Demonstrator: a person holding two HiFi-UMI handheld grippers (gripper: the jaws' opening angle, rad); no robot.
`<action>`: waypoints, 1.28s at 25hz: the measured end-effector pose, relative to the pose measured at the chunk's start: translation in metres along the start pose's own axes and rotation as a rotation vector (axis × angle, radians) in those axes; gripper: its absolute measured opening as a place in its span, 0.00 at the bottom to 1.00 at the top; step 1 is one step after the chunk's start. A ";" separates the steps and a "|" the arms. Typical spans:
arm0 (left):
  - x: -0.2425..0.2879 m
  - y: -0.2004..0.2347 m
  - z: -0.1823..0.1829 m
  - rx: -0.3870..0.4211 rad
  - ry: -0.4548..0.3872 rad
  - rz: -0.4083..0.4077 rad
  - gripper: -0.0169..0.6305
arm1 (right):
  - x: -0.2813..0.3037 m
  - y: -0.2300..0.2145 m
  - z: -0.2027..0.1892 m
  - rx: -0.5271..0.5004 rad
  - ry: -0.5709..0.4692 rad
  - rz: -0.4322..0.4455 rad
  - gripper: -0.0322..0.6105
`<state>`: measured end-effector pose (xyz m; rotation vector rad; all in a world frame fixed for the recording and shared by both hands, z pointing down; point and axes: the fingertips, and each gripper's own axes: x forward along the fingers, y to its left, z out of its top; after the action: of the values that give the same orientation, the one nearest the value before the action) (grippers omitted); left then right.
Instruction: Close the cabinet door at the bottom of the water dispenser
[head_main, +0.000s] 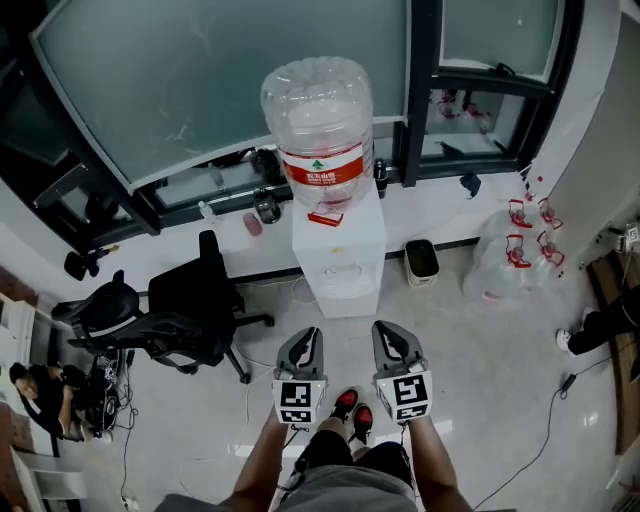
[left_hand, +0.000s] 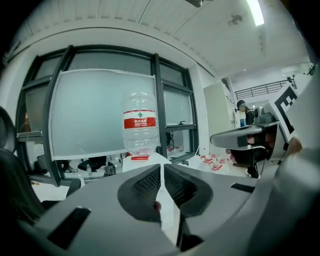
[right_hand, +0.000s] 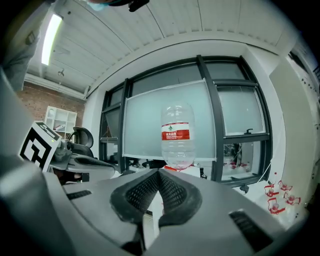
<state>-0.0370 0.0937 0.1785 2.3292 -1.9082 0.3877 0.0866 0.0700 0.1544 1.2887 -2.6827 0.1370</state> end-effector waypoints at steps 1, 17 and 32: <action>-0.006 -0.002 0.004 0.001 -0.003 -0.002 0.09 | -0.005 0.003 0.001 -0.001 -0.002 0.001 0.07; -0.048 -0.006 0.018 -0.033 -0.039 0.016 0.08 | -0.041 0.022 0.003 -0.014 -0.023 0.003 0.07; -0.039 -0.014 0.024 -0.025 -0.046 0.001 0.08 | -0.039 0.010 0.003 -0.008 -0.022 -0.012 0.07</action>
<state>-0.0270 0.1279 0.1467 2.3418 -1.9224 0.3118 0.1028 0.1055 0.1443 1.3110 -2.6904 0.1117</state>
